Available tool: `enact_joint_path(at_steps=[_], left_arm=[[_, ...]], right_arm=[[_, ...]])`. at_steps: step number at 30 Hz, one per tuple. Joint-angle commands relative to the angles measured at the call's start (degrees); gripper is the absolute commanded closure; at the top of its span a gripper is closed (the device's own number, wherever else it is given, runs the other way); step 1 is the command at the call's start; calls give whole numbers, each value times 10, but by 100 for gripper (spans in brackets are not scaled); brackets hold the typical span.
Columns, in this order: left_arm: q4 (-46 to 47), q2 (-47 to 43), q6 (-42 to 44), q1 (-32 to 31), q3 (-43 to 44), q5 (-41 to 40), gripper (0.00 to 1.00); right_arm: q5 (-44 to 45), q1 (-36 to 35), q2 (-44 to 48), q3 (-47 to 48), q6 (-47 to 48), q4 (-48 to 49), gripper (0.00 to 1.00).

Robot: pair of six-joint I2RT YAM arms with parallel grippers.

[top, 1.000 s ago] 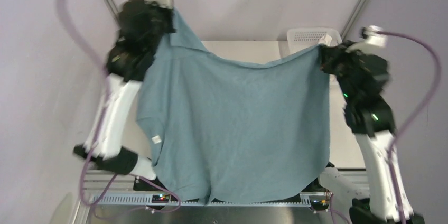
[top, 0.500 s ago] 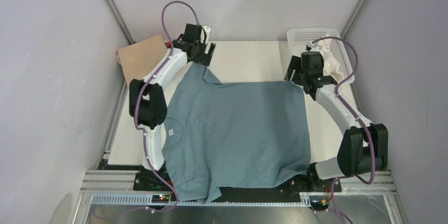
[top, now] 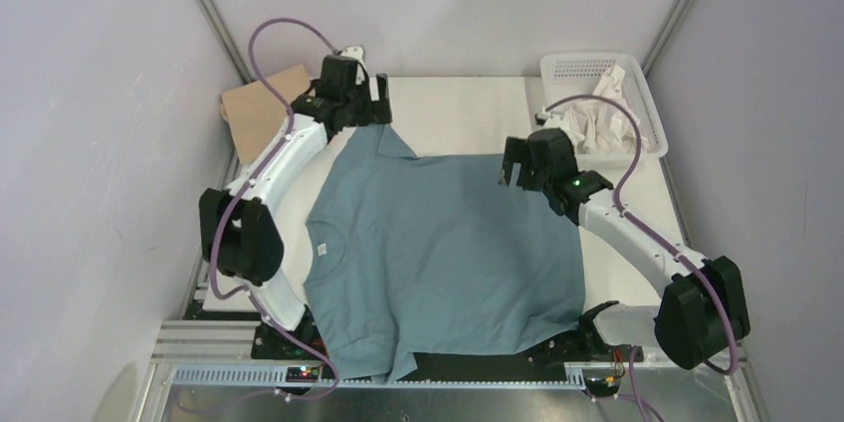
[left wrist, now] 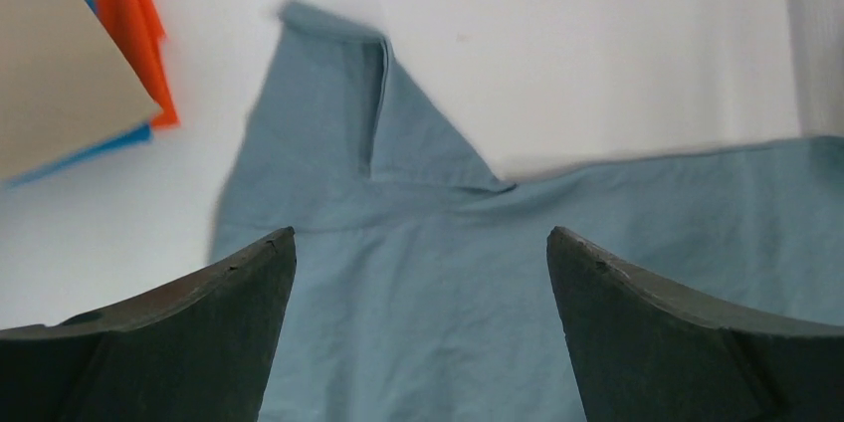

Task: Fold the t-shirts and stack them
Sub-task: Flatten out the tshirt

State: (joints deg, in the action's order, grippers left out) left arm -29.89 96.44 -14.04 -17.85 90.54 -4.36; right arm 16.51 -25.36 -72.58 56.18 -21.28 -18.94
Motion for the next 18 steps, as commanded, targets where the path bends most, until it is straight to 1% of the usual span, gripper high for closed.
enact_joint_path(at_steps=[1,5,8,10,13,18], left_arm=[[27,47,-103,1,-40,14,0],[37,110,-121,3,-16,2,0],[38,171,-126,8,32,3,0],[38,194,-131,14,49,13,0],[39,223,-128,15,68,-6,0],[39,261,-146,18,77,26,0]], right_arm=[[-58,-4,-11,-62,-39,38,1],[-66,-3,-41,-94,-44,62,1],[-69,0,-72,-106,-48,69,1],[-74,4,-85,-116,-53,75,1],[-82,8,-98,-132,-58,88,1],[-86,16,-107,-144,-63,96,1]])
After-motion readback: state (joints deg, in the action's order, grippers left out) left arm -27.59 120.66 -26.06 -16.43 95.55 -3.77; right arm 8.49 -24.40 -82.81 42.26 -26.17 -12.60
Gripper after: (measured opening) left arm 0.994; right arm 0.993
